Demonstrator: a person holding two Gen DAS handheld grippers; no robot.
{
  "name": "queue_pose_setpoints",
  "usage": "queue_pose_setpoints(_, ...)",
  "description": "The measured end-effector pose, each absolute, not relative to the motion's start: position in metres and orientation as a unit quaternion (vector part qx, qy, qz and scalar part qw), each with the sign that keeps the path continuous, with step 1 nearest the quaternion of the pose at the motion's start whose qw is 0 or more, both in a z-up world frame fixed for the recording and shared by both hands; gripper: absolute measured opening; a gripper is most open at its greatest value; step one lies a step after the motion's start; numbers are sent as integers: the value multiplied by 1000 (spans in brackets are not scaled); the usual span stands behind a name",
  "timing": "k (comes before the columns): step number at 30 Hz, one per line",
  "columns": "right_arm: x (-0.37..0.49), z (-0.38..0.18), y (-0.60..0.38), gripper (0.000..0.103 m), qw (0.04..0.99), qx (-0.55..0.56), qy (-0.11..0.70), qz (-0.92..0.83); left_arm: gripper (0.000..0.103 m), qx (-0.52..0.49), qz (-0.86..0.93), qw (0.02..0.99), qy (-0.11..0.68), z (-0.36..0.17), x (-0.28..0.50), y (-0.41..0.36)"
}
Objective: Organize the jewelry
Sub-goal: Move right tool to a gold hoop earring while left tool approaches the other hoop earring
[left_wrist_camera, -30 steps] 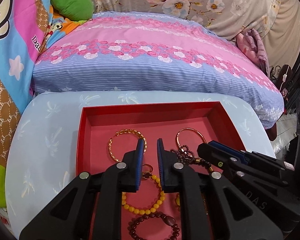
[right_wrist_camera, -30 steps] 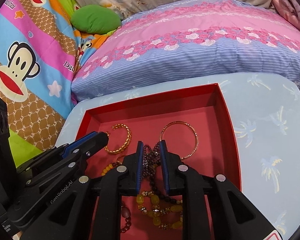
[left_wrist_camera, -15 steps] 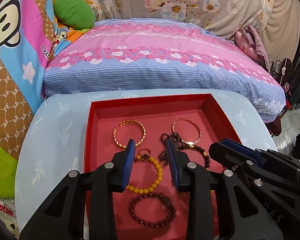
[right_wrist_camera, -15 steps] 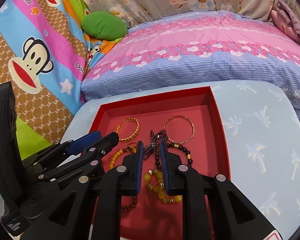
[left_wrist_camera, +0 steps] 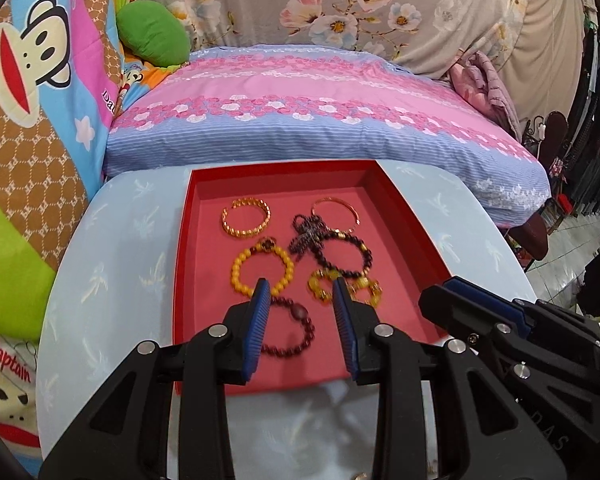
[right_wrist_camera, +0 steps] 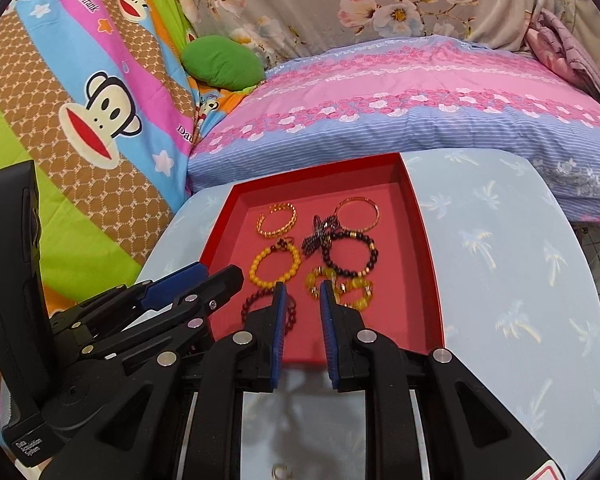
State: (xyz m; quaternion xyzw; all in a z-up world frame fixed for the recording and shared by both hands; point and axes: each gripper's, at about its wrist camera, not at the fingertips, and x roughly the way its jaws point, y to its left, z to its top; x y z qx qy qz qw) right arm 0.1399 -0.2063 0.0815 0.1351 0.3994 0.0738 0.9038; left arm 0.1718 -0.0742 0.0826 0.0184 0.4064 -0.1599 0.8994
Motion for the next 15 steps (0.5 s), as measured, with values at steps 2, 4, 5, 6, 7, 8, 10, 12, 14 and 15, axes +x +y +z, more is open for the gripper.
queue_pose_setpoints(2, 127, 82, -205, 18, 906, 128, 398, 71, 31, 15, -163, 898, 409, 81, 159, -73)
queue_pose_setpoints(4, 110, 81, -203, 18, 908, 116, 396, 67, 31, 13, -169, 895, 412, 77, 143, -71)
queue_pose_setpoints(5, 104, 80, -202, 18, 909, 113, 396, 65, 31, 13, -169, 895, 413, 75, 138, -71)
queue_pose_setpoints(6, 95, 78, -201, 18, 910, 108, 396, 62, 31, 15, -170, 894, 414, 72, 131, -71)
queue_pose_setpoints(7, 88, 76, -200, 18, 910, 105, 396, 59, 31, 17, -170, 893, 416, 70, 125, -72)
queue_pose_setpoints(8, 83, 74, -200, 18, 910, 102, 397, 57, 31, 17, -170, 892, 418, 66, 119, -72)
queue_pose_setpoints(10, 70, 68, -199, 18, 909, 101, 402, 54, 31, 18, -170, 889, 424, 58, 107, -72)
queue_pose_setpoints(12, 59, 61, -200, 18, 906, 104, 408, 51, 31, 16, -170, 886, 431, 51, 98, -72)
queue_pose_setpoints(14, 49, 55, -201, 18, 903, 106, 412, 50, 31, 17, -169, 884, 435, 45, 87, -71)
queue_pose_setpoints(15, 45, 51, -201, 19, 902, 109, 416, 49, 31, 18, -168, 884, 436, 42, 83, -72)
